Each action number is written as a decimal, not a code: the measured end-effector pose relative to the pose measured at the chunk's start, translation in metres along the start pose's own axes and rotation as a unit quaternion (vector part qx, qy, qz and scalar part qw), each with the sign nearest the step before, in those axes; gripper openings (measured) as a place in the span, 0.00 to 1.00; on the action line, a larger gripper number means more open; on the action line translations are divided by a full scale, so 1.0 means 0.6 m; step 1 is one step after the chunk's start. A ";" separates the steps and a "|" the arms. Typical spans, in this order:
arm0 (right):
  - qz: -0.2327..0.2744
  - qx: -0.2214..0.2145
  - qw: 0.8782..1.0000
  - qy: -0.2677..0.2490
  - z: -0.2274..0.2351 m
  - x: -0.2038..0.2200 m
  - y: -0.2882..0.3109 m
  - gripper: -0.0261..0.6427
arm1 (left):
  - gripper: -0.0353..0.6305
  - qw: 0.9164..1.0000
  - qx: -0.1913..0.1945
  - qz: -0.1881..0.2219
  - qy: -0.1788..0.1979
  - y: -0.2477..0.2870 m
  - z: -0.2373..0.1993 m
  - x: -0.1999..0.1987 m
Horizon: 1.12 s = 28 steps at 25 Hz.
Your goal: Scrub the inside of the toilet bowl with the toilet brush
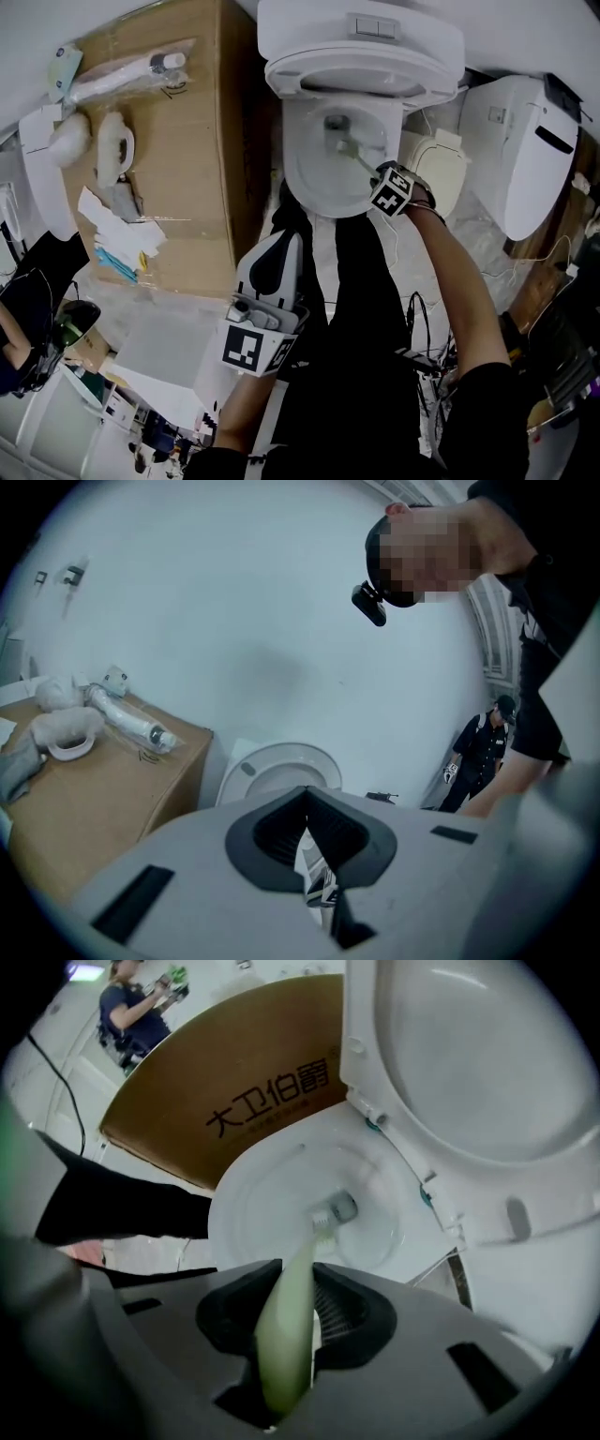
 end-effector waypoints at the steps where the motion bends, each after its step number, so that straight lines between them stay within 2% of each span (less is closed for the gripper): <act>1: -0.006 0.003 1.000 -0.027 0.006 -0.003 0.000 0.21 | 0.06 1.000 -0.004 0.002 -0.001 -0.001 0.001 0.000; 6: -0.035 0.018 0.990 -0.138 0.041 -0.020 0.000 0.21 | 0.07 1.000 -0.021 0.011 -0.001 -0.010 0.001 -0.004; 8: -0.049 0.029 0.978 -0.199 0.055 -0.031 -0.002 0.21 | 0.06 1.000 -0.027 0.012 -0.001 -0.014 -0.003 -0.003; 11: -0.069 0.035 0.951 -0.298 0.070 -0.046 -0.005 0.21 | 0.06 0.999 -0.036 0.015 -0.004 -0.017 -0.007 0.000; 14: -0.088 0.033 0.913 -0.397 0.076 -0.060 -0.003 0.21 | 0.07 0.999 -0.043 0.019 -0.008 -0.018 -0.010 0.001; 20: -0.116 0.036 0.806 -0.579 0.059 -0.079 0.011 0.21 | 0.07 0.999 -0.046 0.023 -0.015 -0.027 -0.016 0.006; 22: -0.114 0.040 0.783 -0.611 0.048 -0.093 0.015 0.21 | 0.07 0.998 -0.047 0.023 -0.017 -0.035 -0.018 0.008; 23: -0.109 0.041 0.776 -0.619 0.041 -0.102 0.016 0.21 | 0.06 0.998 -0.048 0.024 -0.021 -0.038 -0.019 0.010; 25: -0.100 0.043 0.773 -0.626 0.029 -0.121 0.018 0.21 | 0.07 0.998 -0.050 0.026 -0.026 -0.045 -0.019 0.011; 27: -0.097 0.045 0.778 -0.620 0.020 -0.132 0.017 0.21 | 0.07 0.998 -0.049 0.028 -0.028 -0.051 -0.017 0.010; 28: -0.096 0.047 0.784 -0.611 0.016 -0.134 0.016 0.21 | 0.07 0.998 -0.048 0.029 -0.029 -0.054 -0.017 0.009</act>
Point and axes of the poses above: the fingertips, and each gripper's own axes: y forward along the fingers, z to its right, x out of its underside, the point moved 6 cm from there along -y, backward along the fingers, and after that the axes turned 8 degrees about z, right-handed, at the moved point
